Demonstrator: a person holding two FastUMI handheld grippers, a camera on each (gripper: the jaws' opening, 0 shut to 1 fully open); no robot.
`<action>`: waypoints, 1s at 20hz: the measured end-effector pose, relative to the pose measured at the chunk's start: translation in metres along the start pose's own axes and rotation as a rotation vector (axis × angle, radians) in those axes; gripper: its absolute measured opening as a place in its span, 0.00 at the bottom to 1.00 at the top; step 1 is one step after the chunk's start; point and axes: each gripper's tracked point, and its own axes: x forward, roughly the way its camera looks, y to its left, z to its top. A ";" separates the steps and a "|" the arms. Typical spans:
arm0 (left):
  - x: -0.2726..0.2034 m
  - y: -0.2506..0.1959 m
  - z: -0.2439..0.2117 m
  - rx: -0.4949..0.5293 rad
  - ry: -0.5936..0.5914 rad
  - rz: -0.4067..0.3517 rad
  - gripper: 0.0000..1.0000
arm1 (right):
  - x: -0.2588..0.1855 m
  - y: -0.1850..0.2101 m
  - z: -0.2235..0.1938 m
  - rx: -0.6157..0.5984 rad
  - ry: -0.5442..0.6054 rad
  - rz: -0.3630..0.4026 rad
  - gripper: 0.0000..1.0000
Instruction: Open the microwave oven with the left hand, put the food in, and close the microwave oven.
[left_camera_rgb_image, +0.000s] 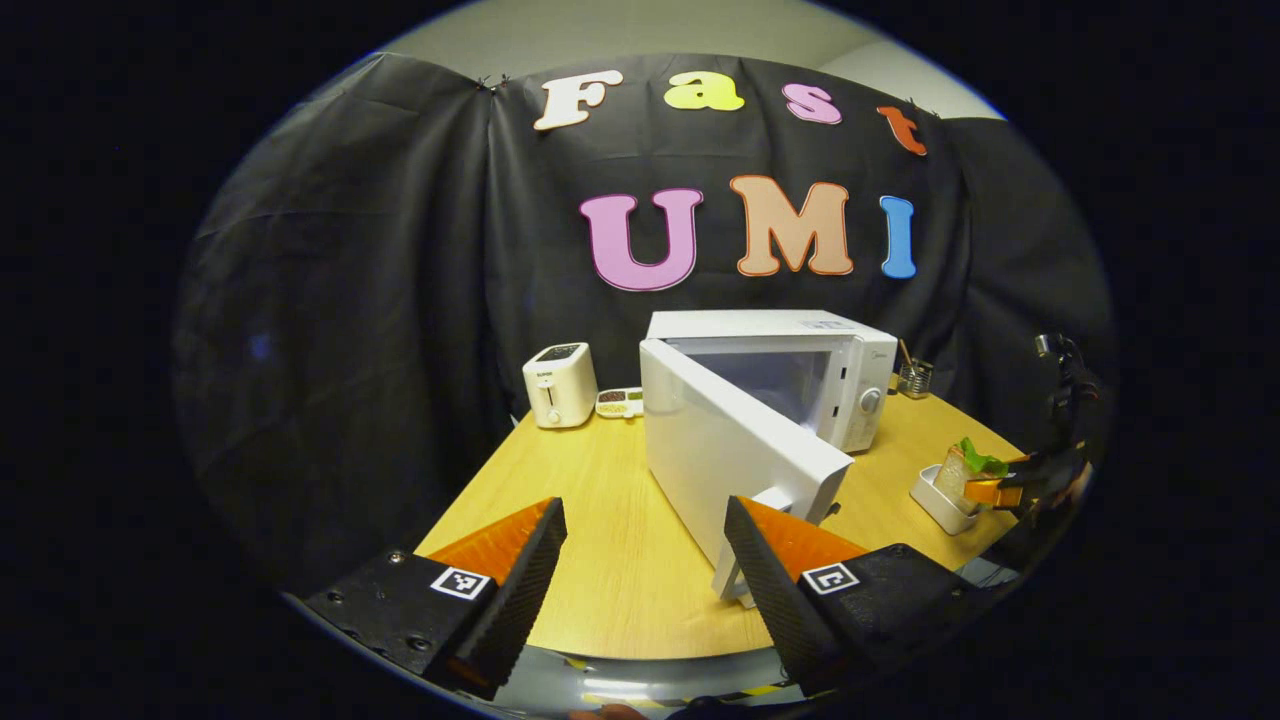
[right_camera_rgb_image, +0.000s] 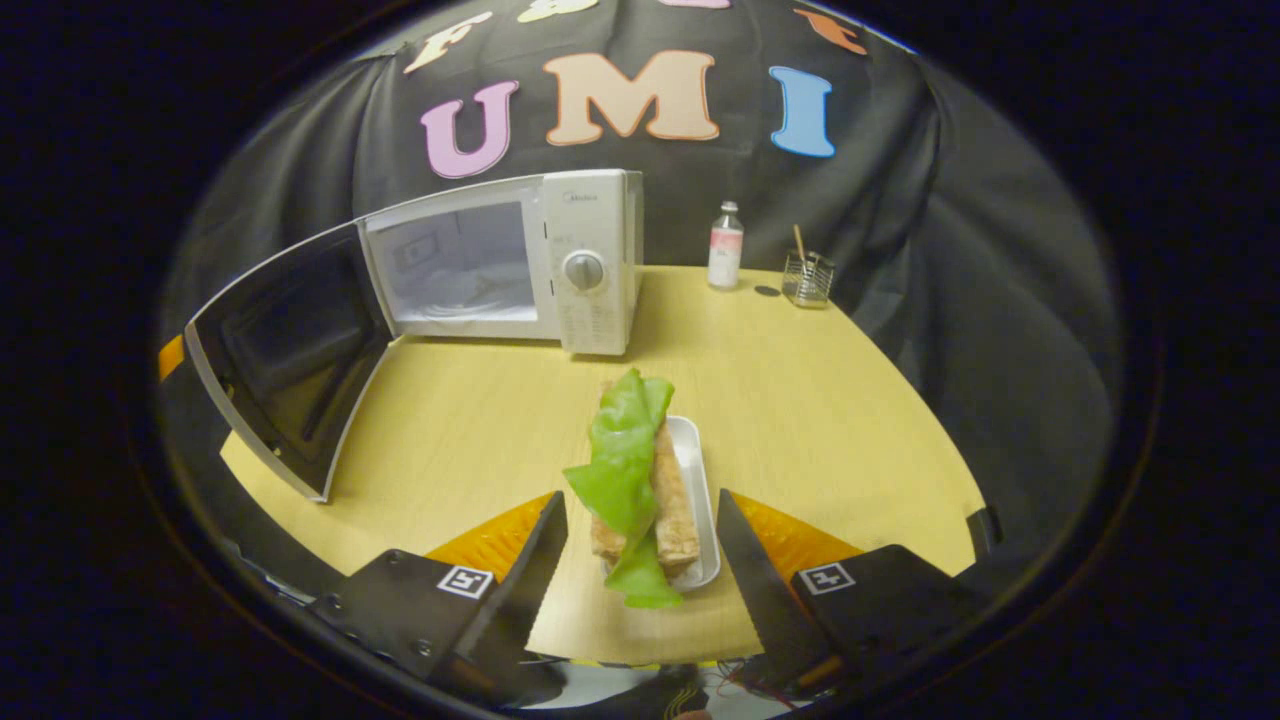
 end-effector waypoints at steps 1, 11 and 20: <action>-0.002 0.002 0.009 0.019 -0.025 0.007 0.98 | 0.002 -0.002 -0.002 0.006 0.005 -0.007 0.90; -0.017 -0.006 0.124 0.016 -0.284 0.024 0.96 | 0.015 -0.005 -0.013 -0.011 0.031 -0.039 0.76; -0.018 -0.021 0.140 -0.031 -0.323 -0.008 0.96 | 0.021 -0.001 -0.017 0.017 0.056 -0.036 0.39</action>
